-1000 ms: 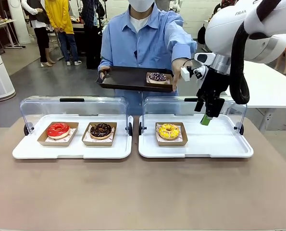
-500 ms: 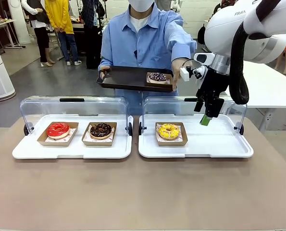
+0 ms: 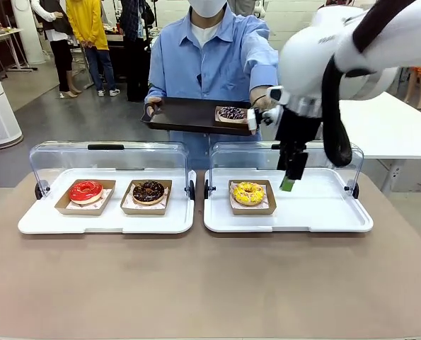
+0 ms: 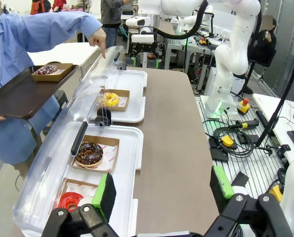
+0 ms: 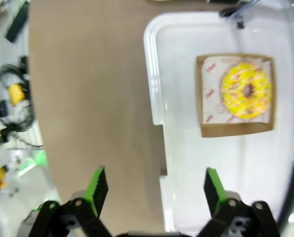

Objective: Provide the desired donut to the person.
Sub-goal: Pick up and lift the Paper togo box containing the Donut pointed at by the person.

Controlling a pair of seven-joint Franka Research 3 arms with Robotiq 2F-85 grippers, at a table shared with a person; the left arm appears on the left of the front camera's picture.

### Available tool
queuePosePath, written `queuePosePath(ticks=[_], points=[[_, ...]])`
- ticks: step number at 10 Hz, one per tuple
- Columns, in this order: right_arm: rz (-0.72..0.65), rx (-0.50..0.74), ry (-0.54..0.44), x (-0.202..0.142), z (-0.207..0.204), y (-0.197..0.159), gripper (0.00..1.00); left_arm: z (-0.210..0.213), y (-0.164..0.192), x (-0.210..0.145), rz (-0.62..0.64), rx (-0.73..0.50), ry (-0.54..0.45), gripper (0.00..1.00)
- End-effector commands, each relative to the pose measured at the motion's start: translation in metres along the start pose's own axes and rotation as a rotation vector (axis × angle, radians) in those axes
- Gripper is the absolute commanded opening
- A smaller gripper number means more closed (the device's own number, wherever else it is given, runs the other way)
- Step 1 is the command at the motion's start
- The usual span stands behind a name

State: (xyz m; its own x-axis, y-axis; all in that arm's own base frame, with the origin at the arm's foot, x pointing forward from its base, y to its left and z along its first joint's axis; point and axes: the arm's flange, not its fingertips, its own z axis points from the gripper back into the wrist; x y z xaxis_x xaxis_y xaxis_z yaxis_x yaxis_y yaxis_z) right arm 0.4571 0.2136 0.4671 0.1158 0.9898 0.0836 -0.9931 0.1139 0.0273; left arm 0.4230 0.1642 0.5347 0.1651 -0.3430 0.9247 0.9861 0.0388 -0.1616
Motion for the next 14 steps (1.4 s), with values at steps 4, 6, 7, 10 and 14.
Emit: queuePosePath(ticks=[4, 6, 7, 10, 14], points=[[-0.062, -0.042, 0.086, 0.046, -0.037, -0.009, 1.0, 0.001, -0.002, 0.001, -0.003, -0.003, -0.003, 1.0], [-0.037, 0.02, 0.082, 0.039, -0.036, 0.007, 1.0, 0.001, -0.002, 0.001, -0.003, -0.003, -0.003, 1.0], [-0.037, 0.02, 0.082, 0.039, -0.036, 0.007, 1.0, 0.001, -0.002, 0.001, -0.003, -0.003, -0.003, 1.0], [0.009, 0.055, 0.085, 0.04, -0.044, -0.007, 1.0, 0.001, -0.002, 0.001, -0.003, -0.003, -0.003, 1.0], [0.083, 0.087, 0.088, 0.027, -0.075, -0.04, 1.0, 0.001, -0.002, 0.001, -0.003, -0.003, -0.003, 1.0]])
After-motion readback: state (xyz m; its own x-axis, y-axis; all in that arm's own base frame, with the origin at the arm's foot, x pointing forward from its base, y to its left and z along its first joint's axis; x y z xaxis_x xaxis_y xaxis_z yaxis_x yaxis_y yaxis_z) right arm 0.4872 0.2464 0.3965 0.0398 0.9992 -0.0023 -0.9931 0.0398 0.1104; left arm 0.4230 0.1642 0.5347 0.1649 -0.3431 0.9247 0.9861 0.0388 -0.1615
